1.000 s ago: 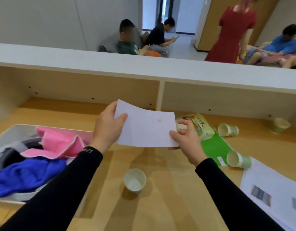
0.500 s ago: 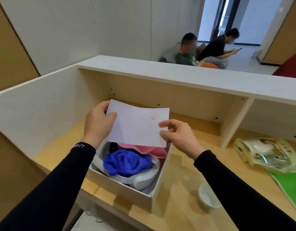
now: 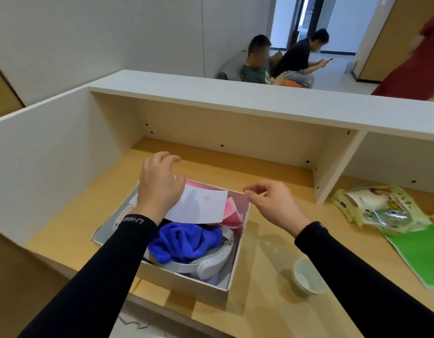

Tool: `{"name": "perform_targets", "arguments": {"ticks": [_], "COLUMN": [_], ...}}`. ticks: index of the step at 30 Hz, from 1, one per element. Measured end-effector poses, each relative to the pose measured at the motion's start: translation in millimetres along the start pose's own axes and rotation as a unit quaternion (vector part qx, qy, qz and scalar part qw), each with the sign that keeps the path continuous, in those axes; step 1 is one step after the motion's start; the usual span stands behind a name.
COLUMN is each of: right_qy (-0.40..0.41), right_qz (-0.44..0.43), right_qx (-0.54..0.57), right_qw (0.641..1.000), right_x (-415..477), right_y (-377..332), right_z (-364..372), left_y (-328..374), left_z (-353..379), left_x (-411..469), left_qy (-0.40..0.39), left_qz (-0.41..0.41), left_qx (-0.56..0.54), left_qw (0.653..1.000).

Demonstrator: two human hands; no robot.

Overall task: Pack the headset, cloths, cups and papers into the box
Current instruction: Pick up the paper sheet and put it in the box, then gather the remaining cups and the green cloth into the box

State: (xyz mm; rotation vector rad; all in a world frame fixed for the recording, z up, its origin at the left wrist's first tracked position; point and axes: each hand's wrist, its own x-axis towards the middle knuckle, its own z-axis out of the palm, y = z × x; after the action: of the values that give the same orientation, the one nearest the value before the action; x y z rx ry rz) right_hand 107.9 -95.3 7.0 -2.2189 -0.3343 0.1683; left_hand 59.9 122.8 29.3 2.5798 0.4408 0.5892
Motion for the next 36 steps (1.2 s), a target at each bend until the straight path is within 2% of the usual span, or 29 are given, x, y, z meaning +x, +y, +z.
{"name": "perform_targets", "arguments": {"ticks": [4,9,16,22,26,29,36], "right_qy": [0.027,0.071,0.157,0.229,0.283,0.273,0.192], "right_qz": [0.031,0.081,0.176,0.267,0.29,0.319,0.373], "right_qx": [0.013,0.033,0.038,-0.03,-0.056,-0.047,-0.078], "right_qw": [0.999,0.994,0.971,0.935,0.913,0.906,0.905], "right_x": [-6.6,-23.5,-60.8,-103.8,-129.3,-137.0,-125.2], "right_y": [25.8,71.8,163.4,244.3,300.5,332.9,382.0], "right_z": [-26.0,-70.6,-158.0,-229.3,-270.5,-289.9,-288.1], "left_y": [47.9,129.4,244.4,314.1,336.7,347.5,360.1], "left_z": [20.8,65.7,144.2,205.9,239.8,262.8,305.8], "left_x": [1.5,-13.0,-57.0,-96.4,-119.8,-133.5,-151.8], "left_qy": [-0.051,-0.141,-0.266,-0.364,-0.403,-0.419,-0.472], "left_qz": [0.07,0.168,0.237,0.253,0.247,0.238,0.201], "left_qx": [-0.042,-0.076,-0.083,-0.061,-0.039,-0.012,0.01], "left_qw": [0.995,0.973,0.931,0.894,0.88,0.876,0.858]}}
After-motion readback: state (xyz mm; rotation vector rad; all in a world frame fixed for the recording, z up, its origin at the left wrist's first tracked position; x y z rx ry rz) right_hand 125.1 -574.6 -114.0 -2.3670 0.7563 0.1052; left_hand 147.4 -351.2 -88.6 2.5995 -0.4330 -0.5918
